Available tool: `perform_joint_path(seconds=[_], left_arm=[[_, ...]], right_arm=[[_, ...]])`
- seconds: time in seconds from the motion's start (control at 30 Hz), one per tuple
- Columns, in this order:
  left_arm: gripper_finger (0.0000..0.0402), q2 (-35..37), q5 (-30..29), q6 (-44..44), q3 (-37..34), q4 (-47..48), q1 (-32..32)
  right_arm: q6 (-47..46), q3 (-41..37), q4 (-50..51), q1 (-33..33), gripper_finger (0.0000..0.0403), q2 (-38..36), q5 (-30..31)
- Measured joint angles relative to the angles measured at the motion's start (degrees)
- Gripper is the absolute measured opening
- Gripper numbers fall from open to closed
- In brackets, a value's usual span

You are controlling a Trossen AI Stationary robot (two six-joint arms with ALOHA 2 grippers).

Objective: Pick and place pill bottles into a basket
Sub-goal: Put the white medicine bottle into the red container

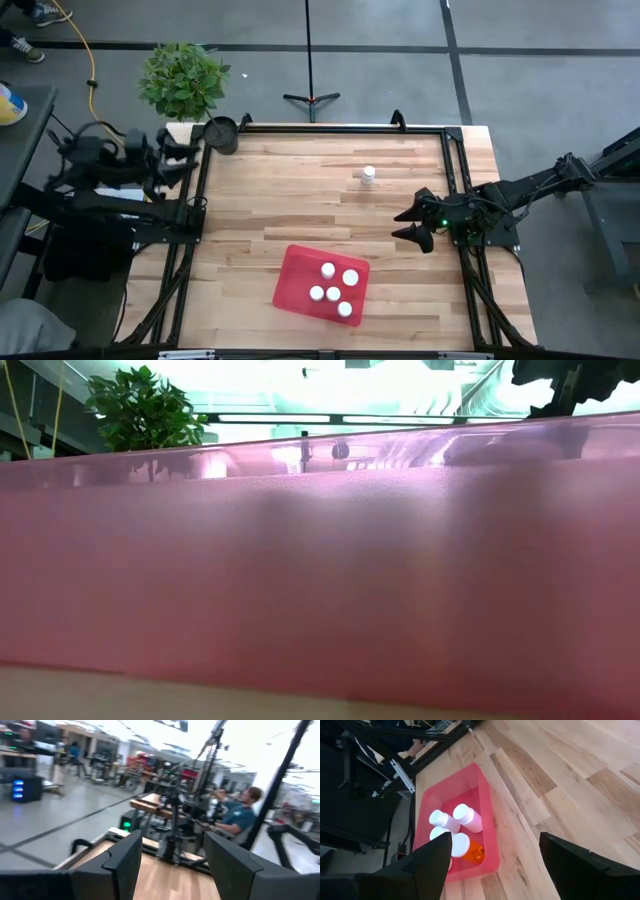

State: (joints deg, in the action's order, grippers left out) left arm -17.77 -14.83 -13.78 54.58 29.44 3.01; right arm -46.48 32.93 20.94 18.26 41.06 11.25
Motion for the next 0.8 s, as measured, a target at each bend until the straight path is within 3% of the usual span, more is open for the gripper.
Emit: perform_joint_path(seconds=[0.2,0.37,0.47,0.8], left_arm=[[0.0248,7.8,5.0,-1.5,-13.2,-9.6,0.0],[0.0248,14.2,5.3,-3.3,-21.6,-14.6,0.0],[0.0248,17.6,5.5,-4.1,-25.4,-15.9,0.0],[0.0248,17.3,8.5,-5.6,-30.5,-20.1,0.0]], right_arm=[[-0.4,0.2,-0.8,-0.3,0.0291,0.0,1.5],[-0.7,3.5,5.5,-3.2,0.0291,0.1,1.9],[3.0,7.8,9.1,-5.2,0.0291,0.1,1.9],[17.0,30.2,29.8,-14.9,0.0291,3.0,4.3]])
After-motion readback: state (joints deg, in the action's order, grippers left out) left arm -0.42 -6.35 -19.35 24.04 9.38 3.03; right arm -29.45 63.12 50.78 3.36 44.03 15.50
